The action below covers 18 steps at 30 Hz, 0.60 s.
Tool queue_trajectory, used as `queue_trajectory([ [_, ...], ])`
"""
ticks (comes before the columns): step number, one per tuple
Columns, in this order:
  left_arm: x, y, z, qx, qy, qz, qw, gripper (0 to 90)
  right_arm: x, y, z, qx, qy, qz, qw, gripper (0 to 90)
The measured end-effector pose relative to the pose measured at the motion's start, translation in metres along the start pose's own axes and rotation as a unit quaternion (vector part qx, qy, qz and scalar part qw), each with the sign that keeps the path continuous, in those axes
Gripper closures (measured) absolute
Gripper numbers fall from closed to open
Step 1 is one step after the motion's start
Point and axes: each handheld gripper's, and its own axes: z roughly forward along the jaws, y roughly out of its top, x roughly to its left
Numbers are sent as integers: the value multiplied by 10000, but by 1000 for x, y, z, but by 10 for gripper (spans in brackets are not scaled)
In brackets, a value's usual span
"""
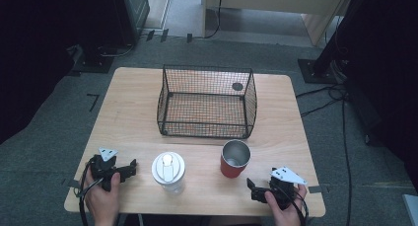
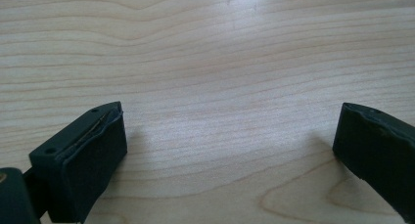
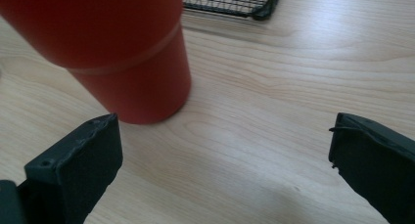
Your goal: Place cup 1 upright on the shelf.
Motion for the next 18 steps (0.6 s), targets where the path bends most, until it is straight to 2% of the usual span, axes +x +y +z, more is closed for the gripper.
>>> queue_trajectory([
  [7,0,0,0,1,0,1,10000,0,8,2,2,-1,186,-149,9997,0],
  [10,0,0,0,1,0,2,10000,0,11,3,4,-11,291,-128,9995,0],
  [18,0,0,0,1,-1,1,10000,0,23,14,13,6,506,-245,9984,0],
])
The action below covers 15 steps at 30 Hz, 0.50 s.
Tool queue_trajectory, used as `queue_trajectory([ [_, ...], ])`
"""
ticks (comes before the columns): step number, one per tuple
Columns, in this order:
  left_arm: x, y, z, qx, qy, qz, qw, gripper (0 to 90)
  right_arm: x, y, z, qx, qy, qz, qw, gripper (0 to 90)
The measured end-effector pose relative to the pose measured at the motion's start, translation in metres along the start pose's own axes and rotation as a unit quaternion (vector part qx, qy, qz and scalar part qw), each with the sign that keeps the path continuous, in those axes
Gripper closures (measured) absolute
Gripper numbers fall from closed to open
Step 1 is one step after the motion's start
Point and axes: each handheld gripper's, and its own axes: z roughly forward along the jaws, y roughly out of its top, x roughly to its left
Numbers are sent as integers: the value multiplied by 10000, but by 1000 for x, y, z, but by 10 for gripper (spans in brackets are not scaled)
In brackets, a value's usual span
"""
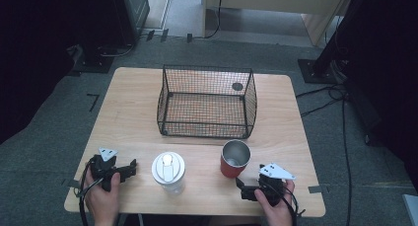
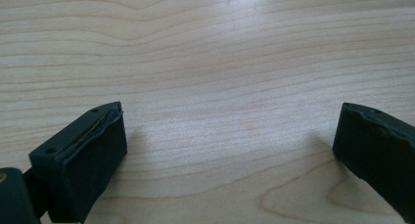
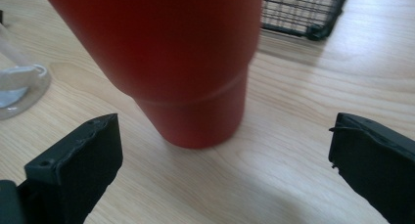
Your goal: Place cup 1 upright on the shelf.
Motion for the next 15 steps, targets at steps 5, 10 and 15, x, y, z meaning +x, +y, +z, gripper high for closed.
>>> queue_trajectory([
  [5,0,0,0,0,0,0,10000,0,7,7,4,-26,91,-145,9998,0],
  [10,0,0,0,0,-2,0,10000,0,12,14,7,-98,154,-120,9998,0],
  [15,0,0,0,1,-3,0,10000,0,19,20,13,-142,110,-166,9997,0],
])
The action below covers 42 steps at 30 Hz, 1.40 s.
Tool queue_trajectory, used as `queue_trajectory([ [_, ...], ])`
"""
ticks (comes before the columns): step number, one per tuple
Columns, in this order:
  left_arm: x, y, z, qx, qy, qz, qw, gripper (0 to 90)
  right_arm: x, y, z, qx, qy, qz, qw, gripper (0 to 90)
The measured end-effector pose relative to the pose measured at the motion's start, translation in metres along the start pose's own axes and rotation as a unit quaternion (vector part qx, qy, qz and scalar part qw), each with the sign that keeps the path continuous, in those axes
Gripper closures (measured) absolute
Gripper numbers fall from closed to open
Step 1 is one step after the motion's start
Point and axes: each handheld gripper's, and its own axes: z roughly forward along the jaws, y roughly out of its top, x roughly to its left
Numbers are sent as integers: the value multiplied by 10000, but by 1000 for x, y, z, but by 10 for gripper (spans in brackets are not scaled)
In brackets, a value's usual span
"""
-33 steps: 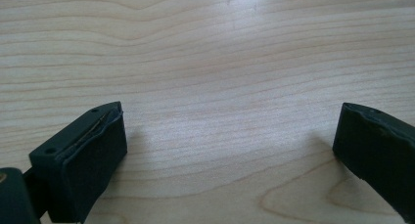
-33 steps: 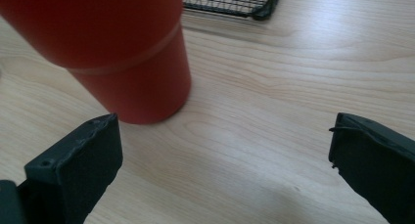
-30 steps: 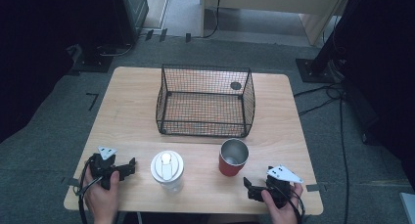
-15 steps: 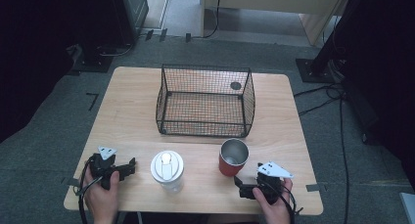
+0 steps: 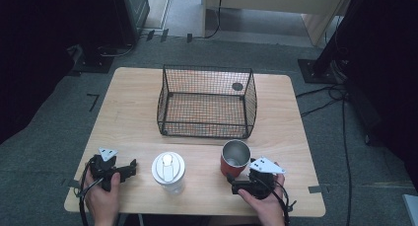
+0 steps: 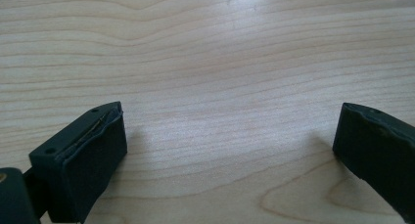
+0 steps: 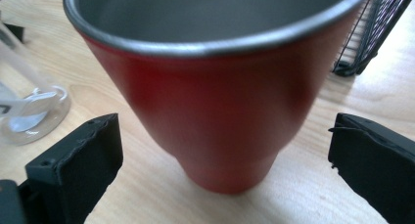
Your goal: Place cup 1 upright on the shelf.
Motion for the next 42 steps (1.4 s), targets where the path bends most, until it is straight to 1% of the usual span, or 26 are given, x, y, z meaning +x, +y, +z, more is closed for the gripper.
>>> queue_trajectory([
  [2,0,0,0,0,0,0,10000,0,3,2,3,-12,-91,-42,9999,0],
  [3,0,0,0,-2,0,-1,10000,0,4,3,4,-16,-93,-45,9999,0],
  [7,0,0,0,0,1,0,10000,0,6,7,9,-72,-152,42,9998,0],
  [9,0,0,0,1,1,1,10000,0,6,9,11,-179,-219,94,9996,8],
  [10,0,0,0,0,0,0,10000,0,6,10,12,-222,-216,149,9994,8],
  [14,0,0,0,0,0,0,10000,0,7,14,16,-302,-209,213,9991,10],
  [16,0,0,0,-2,1,0,10000,0,8,15,17,-380,-206,250,9988,51],
  [17,0,0,0,-2,1,0,10000,0,9,15,17,-411,-239,234,9986,52],
  [18,0,0,0,-2,-1,0,10000,0,10,15,18,-422,-283,224,9985,52],
  [22,0,0,0,0,0,0,10000,0,12,16,20,-456,-338,291,9980,48],
  [26,0,0,0,1,1,1,10000,0,13,18,23,-573,-416,321,9970,23],
  [29,0,0,0,0,3,1,10000,0,12,20,26,-552,-450,382,9967,11],
  [31,0,0,0,-1,1,-1,10000,0,13,21,27,-566,-472,349,9967,21],
  [32,0,0,0,6,2,7,10000,0,13,21,27,-601,-472,308,9966,49],
  [34,0,0,0,0,1,1,10000,0,15,21,27,-636,-553,171,9963,60],
  [36,0,0,0,0,1,1,10000,0,16,22,26,-647,-606,103,9960,66],
  [37,0,0,0,0,0,0,10000,0,17,22,26,-660,-653,95,9956,70],
  [42,0,0,0,1,1,1,10000,0,15,23,24,-686,-702,196,9950,74],
])
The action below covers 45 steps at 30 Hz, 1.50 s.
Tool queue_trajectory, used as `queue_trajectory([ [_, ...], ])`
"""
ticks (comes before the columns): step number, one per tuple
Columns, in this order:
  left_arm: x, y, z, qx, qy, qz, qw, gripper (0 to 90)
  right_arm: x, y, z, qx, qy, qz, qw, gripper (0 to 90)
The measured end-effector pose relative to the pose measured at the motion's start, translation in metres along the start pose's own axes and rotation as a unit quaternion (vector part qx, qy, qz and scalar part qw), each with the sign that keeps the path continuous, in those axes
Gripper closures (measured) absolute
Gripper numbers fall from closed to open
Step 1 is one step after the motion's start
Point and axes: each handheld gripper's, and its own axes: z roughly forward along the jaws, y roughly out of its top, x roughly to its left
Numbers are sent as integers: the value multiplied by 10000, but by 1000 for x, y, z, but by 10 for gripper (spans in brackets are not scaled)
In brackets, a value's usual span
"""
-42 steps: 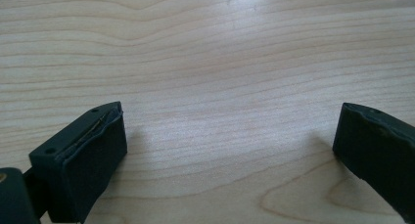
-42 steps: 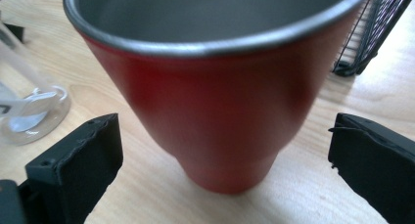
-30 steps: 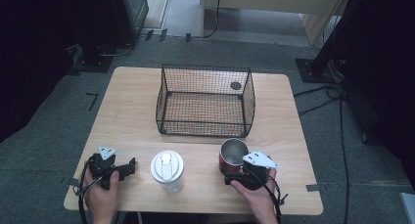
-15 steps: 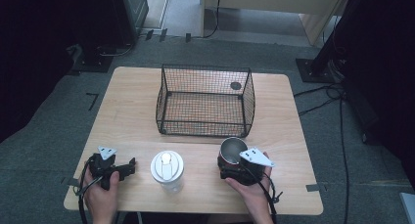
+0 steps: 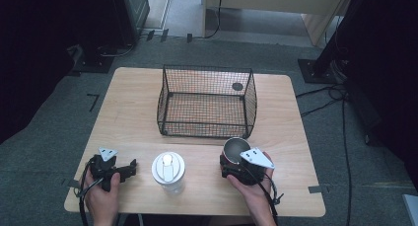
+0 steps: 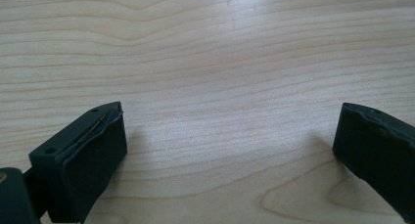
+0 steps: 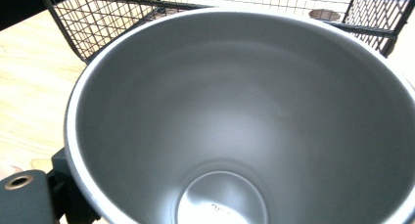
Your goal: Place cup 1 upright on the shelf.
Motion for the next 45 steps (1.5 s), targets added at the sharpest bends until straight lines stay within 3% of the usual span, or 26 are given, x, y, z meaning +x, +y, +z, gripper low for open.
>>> queue_trajectory([
  [7,0,0,0,1,0,1,10000,0,3,4,-4,-73,-137,-82,9998,76],
  [23,0,0,0,-1,-1,-1,10000,0,9,38,-23,-436,-86,-143,9989,76],
  [45,0,0,0,-8,-2,-10,10000,0,16,77,-23,-695,-74,-233,9973,77],
])
